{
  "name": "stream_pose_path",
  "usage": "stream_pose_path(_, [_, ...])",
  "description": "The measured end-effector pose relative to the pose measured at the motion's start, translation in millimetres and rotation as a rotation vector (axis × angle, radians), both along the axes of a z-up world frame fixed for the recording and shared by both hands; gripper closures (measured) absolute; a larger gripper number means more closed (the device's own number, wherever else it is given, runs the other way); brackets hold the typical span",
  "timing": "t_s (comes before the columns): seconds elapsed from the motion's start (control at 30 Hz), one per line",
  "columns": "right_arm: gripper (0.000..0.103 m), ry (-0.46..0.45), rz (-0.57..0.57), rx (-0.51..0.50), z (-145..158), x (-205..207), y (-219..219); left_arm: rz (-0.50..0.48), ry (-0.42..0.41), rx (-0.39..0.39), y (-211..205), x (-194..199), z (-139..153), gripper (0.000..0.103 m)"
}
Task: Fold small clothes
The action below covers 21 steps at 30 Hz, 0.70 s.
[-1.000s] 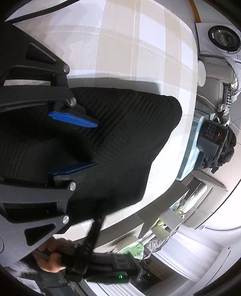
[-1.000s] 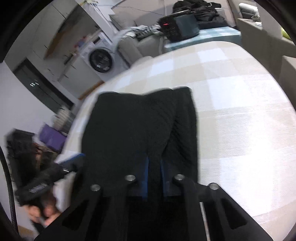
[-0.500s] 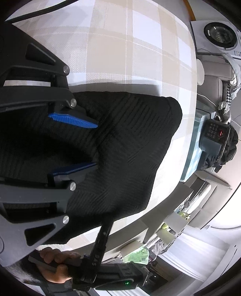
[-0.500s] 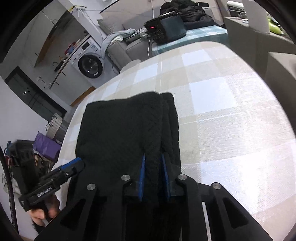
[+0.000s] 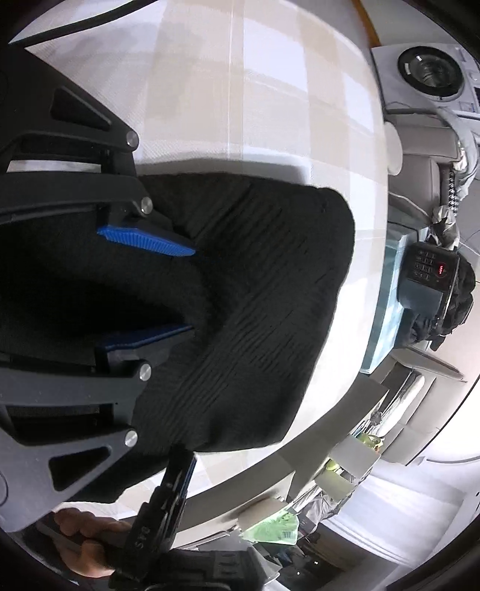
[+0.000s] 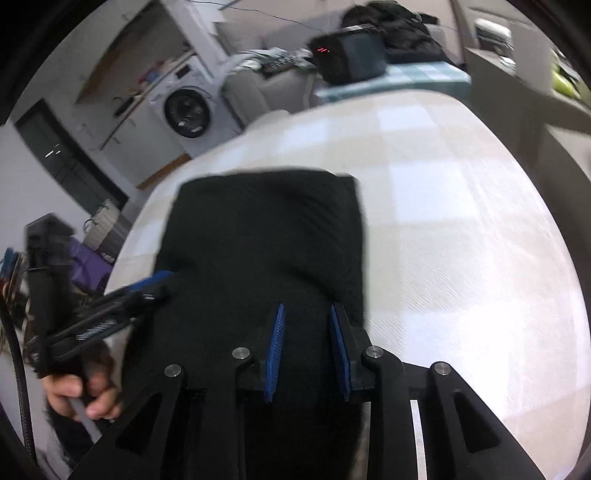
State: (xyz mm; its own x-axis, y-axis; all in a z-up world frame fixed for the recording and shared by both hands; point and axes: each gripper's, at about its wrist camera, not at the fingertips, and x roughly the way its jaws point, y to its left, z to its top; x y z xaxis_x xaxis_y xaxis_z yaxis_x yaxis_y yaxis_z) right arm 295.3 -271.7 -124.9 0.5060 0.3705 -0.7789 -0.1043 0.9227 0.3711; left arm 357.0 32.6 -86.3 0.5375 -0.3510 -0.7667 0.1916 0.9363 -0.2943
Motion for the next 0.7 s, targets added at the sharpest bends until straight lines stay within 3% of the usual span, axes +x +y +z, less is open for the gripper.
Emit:
stream_pose_path(0.17, [0.076,0.001,-0.017,0.028,5,-48,-25,0.042,-0.002,-0.028,19,-32,8,0.068])
stream_pose_path(0.33, [0.076,-0.025,0.017,0.079,11,-109,-20,0.082,0.026,-0.052,35,-75,10,0.068])
stream_pose_path(0.4, [0.068,-0.037,0.022,0.089,10,-134,-15,0.08,0.035,-0.037,37,-93,9,0.068])
stream_pose_path(0.47, [0.061,-0.029,0.044,0.076,2,-148,-9,0.085,0.045,-0.04,40,-116,3,0.066])
stream_pose_path(0.57, [0.063,-0.017,0.077,0.013,-11,-159,-5,0.086,0.066,-0.033,41,-145,-8,0.065])
stream_pose_path(0.7, [0.063,-0.007,0.068,0.037,-9,-166,-20,0.099,0.075,-0.034,49,-183,-15,0.064])
